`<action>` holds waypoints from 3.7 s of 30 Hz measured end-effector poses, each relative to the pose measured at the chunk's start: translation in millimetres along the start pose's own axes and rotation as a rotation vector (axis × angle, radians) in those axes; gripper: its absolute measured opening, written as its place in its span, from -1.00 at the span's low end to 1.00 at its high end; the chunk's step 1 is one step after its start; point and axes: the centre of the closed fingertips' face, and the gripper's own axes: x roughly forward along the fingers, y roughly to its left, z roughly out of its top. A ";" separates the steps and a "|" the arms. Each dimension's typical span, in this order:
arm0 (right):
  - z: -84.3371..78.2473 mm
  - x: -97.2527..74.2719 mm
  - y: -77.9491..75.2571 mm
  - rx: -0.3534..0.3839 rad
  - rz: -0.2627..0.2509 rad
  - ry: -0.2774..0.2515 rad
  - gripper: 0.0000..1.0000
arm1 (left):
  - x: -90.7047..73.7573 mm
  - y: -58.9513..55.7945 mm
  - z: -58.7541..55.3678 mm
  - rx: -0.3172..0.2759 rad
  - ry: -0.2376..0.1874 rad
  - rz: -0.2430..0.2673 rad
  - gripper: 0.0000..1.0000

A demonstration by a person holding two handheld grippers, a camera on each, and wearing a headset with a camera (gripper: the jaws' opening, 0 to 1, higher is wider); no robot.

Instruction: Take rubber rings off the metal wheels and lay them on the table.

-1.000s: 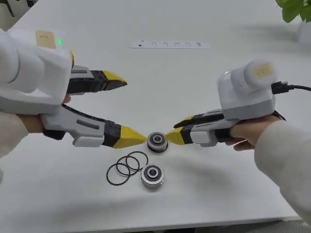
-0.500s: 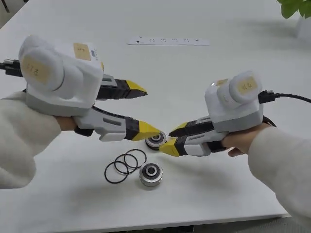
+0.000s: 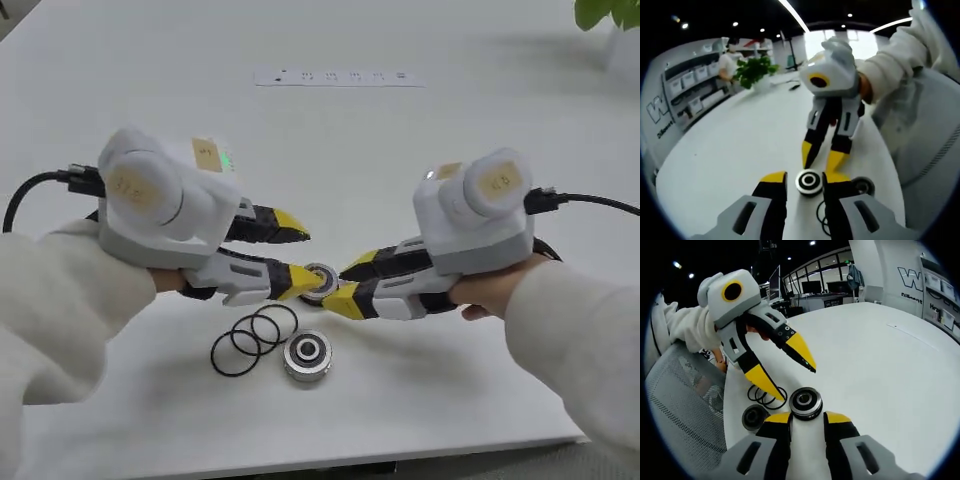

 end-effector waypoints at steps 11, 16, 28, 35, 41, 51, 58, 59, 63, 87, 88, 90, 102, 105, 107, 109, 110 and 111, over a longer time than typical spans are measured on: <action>-1.0 1.5 0.1 -0.011 0.001 0.002 -0.64 | 13.6 -2.8 -11.4 -0.055 0.034 -0.021 -0.65; -2.5 1.9 -0.5 -0.018 -0.002 0.008 -0.68 | 12.1 -3.1 -13.2 -0.091 0.029 -0.020 -0.69; -4.1 2.5 -0.5 -0.024 0.001 0.014 -0.79 | 13.6 -2.5 -15.2 -0.126 0.014 -0.004 -0.71; -4.6 1.2 -5.3 -0.013 -0.012 0.014 -0.99 | 13.4 -2.8 -15.0 -0.126 0.004 0.012 -0.72; -6.1 0.1 -9.3 0.120 -0.024 0.018 -1.00 | 12.9 -3.8 -15.4 -0.110 0.004 0.012 -0.72; 2.8 -7.4 -15.0 0.274 -0.021 -0.037 -1.00 | 11.9 -4.3 -15.9 -0.102 0.003 0.012 -0.73; 7.6 -9.1 -10.4 0.329 -0.008 -0.057 -1.00 | 11.8 -4.5 -15.9 -0.100 0.004 0.013 -0.73; 9.1 -8.9 -8.5 0.346 -0.001 -0.062 -1.00 | 11.6 -4.9 -16.0 -0.099 0.005 0.013 -0.73; 10.0 -9.2 -7.5 0.336 -0.010 -0.057 -1.00 | 11.4 -5.3 -15.8 -0.093 0.015 0.015 -0.73; 18.1 -8.9 -0.2 0.310 0.009 -0.067 -1.00 | 9.9 -6.5 -15.8 -0.091 0.017 0.016 -0.74; 18.6 -8.6 -0.2 0.309 0.011 -0.068 -1.00 | 9.9 -6.5 -15.8 -0.091 0.017 0.016 -0.74; 21.7 -8.5 1.9 0.311 0.024 -0.080 -1.00 | 9.9 -6.6 -15.9 -0.091 0.017 0.016 -0.74; 34.4 -10.2 1.6 0.304 0.022 -0.117 -1.00 | 10.3 -6.8 -16.0 -0.086 0.019 0.024 -0.73; 33.0 -9.7 0.2 0.304 0.014 -0.111 -1.00 | 10.2 -6.4 -16.1 -0.110 0.012 0.024 -0.72; 30.8 -9.2 -1.2 0.307 0.008 -0.104 -1.00 | 10.1 -6.3 -16.2 -0.098 0.015 0.025 -0.72; 28.5 -9.0 -3.6 0.314 -0.001 -0.098 -1.00 | 10.1 -6.5 -16.3 -0.103 0.020 0.024 -0.72; 27.7 -8.9 -4.0 0.319 -0.001 -0.096 -1.00 | 9.8 -6.6 -16.2 -0.107 0.020 0.022 -0.71; 27.3 -9.0 -4.4 0.322 -0.001 -0.096 -1.00 | 9.2 -6.6 -15.9 -0.108 0.018 0.021 -0.71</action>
